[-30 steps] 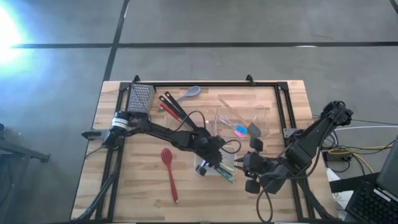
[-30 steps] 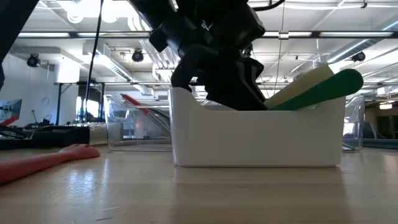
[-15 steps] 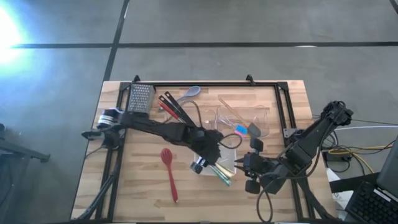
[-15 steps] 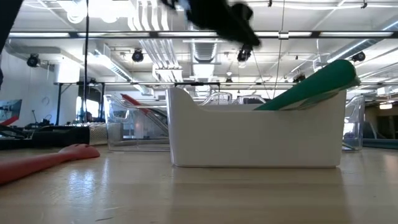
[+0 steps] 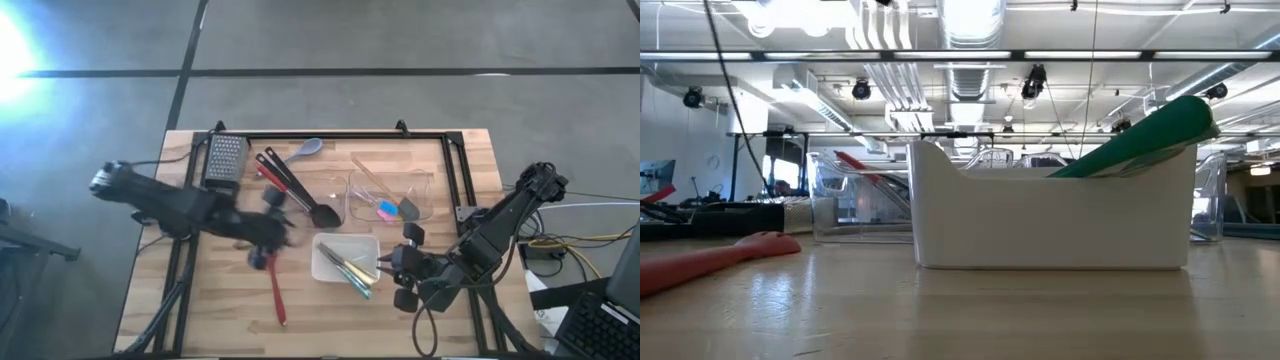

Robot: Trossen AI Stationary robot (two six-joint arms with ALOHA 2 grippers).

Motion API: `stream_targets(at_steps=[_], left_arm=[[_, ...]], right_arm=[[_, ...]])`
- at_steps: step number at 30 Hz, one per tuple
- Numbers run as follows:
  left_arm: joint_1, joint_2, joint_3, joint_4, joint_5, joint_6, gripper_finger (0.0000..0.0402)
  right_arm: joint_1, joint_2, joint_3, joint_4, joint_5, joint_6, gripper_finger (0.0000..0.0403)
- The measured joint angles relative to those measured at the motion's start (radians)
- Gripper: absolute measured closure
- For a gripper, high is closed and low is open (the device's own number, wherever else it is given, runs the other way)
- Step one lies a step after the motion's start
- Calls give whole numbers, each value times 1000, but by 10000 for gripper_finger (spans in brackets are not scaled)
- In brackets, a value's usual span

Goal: Pick & Place Kitchen Items
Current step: Put the blue serving spoon into the left transparent bin

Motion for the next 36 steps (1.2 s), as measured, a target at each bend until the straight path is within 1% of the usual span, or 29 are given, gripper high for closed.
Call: stream_targets(at_steps=[2,3,5,8,11,13,14,15,19,21,22,24,26,31,36], left_arm=[[-4,-101,-61,23,-66,-10,226],[3,-150,-96,51,-80,-10,226],[34,-243,-167,159,-83,9,226],[133,-370,-280,335,-82,57,225],[312,-447,-370,438,-54,77,228],[486,-461,-408,446,24,80,234],[585,-457,-420,444,94,75,238],[684,-446,-426,443,176,62,242],[1063,-350,-412,462,622,-28,260],[1203,-277,-377,464,777,-56,266],[1253,-241,-357,465,817,-64,268],[1322,-171,-318,468,831,-60,271],[1348,-106,-280,466,819,-36,274],[1320,39,-197,463,705,31,275],[1294,184,-147,448,634,91,277]], right_arm=[[0,0,0,0,8,-2,324],[-2,0,0,2,12,-2,326],[-2,0,0,3,38,-4,331],[-2,0,0,3,103,-6,335],[-3,0,-1,2,144,-18,334],[-9,0,-1,3,150,-38,330],[-15,0,-1,3,151,-46,328],[-22,0,-1,3,151,-50,326],[-55,0,-1,2,151,-56,318],[-70,0,-1,2,149,-71,314],[-77,0,-1,2,144,-81,313],[-92,0,-1,2,142,-110,310],[-106,0,-1,2,141,-139,308],[-140,0,-1,0,139,-188,305],[-167,0,-1,-5,137,-239,311]])
